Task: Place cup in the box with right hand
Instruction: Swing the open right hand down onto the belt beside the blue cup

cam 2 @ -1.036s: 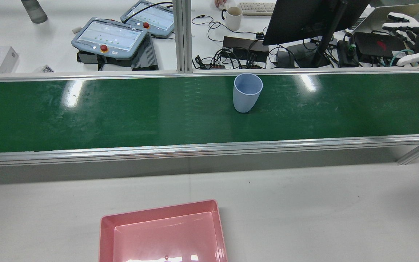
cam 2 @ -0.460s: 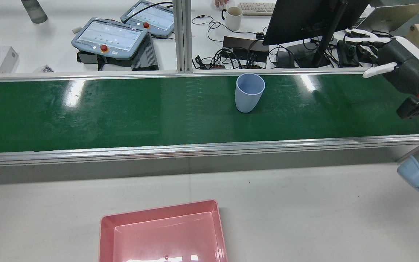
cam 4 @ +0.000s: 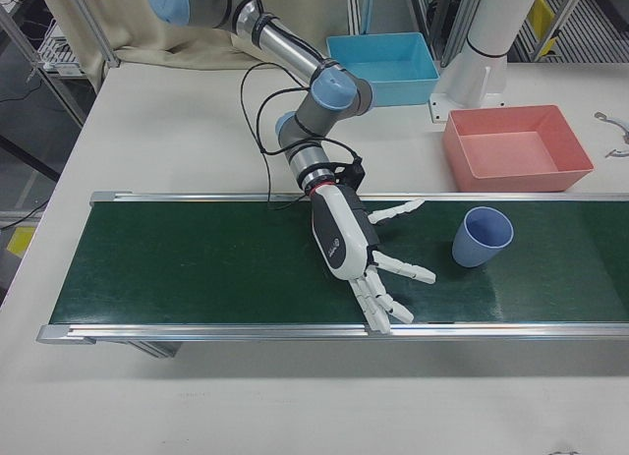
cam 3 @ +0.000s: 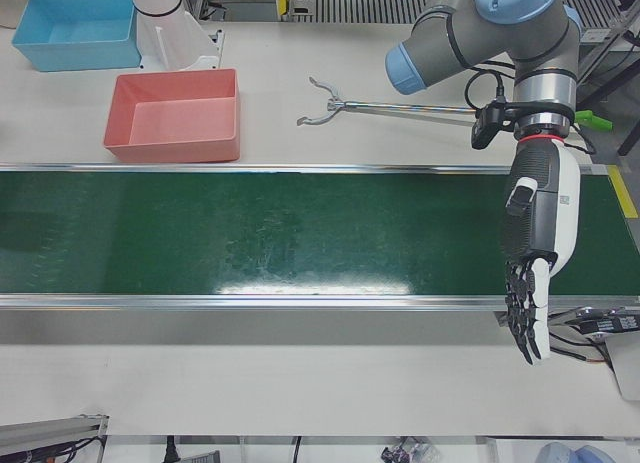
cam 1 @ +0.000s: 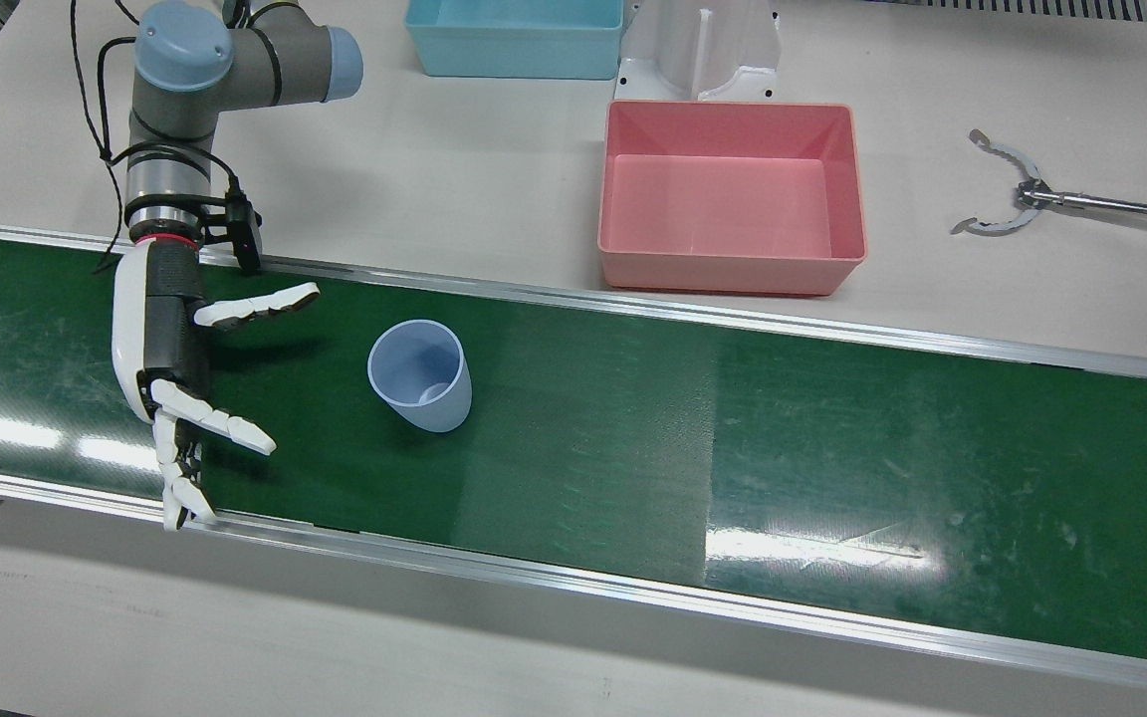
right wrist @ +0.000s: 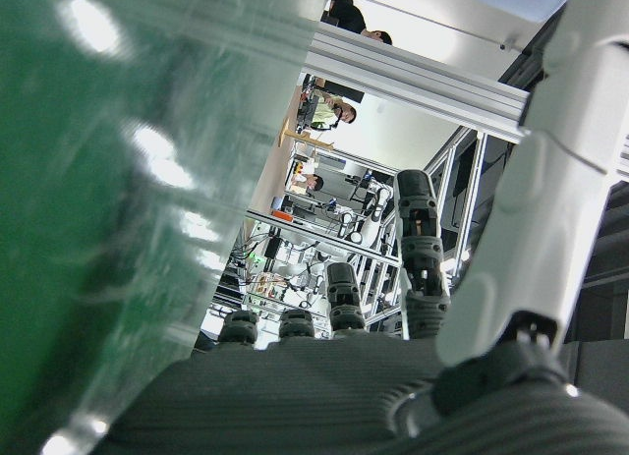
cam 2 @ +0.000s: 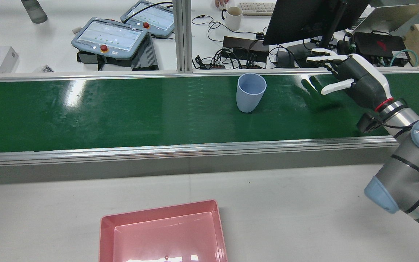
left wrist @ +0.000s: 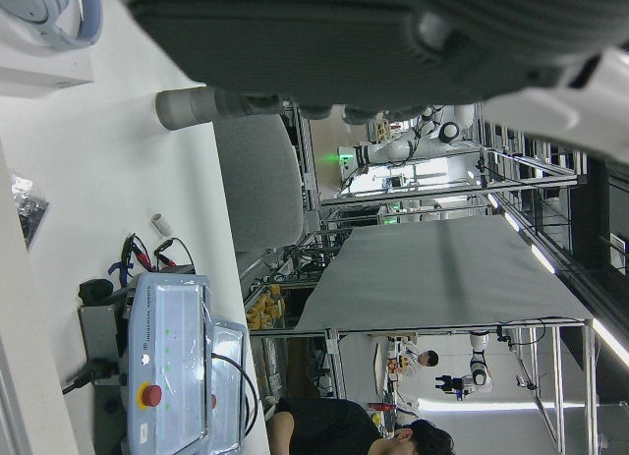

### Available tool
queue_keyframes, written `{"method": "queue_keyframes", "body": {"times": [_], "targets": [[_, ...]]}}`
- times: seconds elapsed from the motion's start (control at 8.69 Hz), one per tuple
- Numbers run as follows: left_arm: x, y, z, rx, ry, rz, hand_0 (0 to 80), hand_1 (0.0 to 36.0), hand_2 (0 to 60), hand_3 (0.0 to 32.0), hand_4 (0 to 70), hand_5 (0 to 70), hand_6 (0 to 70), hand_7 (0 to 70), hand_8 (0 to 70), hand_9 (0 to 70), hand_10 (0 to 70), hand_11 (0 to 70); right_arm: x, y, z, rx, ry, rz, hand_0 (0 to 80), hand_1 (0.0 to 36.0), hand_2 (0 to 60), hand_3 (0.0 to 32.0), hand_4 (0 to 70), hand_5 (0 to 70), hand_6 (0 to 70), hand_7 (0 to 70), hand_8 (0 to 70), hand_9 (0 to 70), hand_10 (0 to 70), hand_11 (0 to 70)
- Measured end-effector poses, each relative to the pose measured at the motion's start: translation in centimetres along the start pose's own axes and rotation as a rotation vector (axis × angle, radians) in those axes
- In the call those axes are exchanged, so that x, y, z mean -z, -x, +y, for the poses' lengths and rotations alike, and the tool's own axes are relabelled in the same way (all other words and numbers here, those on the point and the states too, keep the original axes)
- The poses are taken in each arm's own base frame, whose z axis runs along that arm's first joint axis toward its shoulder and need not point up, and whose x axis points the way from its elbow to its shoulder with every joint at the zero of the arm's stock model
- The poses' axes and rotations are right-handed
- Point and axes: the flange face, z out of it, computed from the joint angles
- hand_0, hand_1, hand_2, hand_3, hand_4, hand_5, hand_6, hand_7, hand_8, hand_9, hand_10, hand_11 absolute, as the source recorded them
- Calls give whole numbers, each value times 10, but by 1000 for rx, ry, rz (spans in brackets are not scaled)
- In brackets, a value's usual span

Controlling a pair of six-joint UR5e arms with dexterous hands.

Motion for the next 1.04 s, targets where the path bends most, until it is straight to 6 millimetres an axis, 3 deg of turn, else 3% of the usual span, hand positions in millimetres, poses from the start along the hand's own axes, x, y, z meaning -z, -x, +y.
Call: {"method": "queue_keyframes", "body": {"times": [0.23, 0.35, 1.04], "targets": [[0, 0, 0, 0, 0, 0, 0, 0, 0, 0, 0, 0, 0, 0, 0, 0, 0, 0, -5, 11, 15, 10, -10, -27, 539, 146, 46, 12, 309, 53, 62, 308, 21, 76, 28, 57], [0, 0, 0, 0, 0, 0, 0, 0, 0, 0, 0, 0, 0, 0, 0, 0, 0, 0, -5, 12, 18, 19, -17, -26, 533, 136, 28, 2, 312, 51, 64, 311, 22, 79, 34, 66], [0, 0, -1, 1, -1, 0, 0, 0, 0, 0, 0, 0, 0, 0, 0, 0, 0, 0, -13, -5, 35, 34, -4, -8, 533, 132, 18, 2, 311, 51, 65, 318, 21, 78, 36, 68]]}}
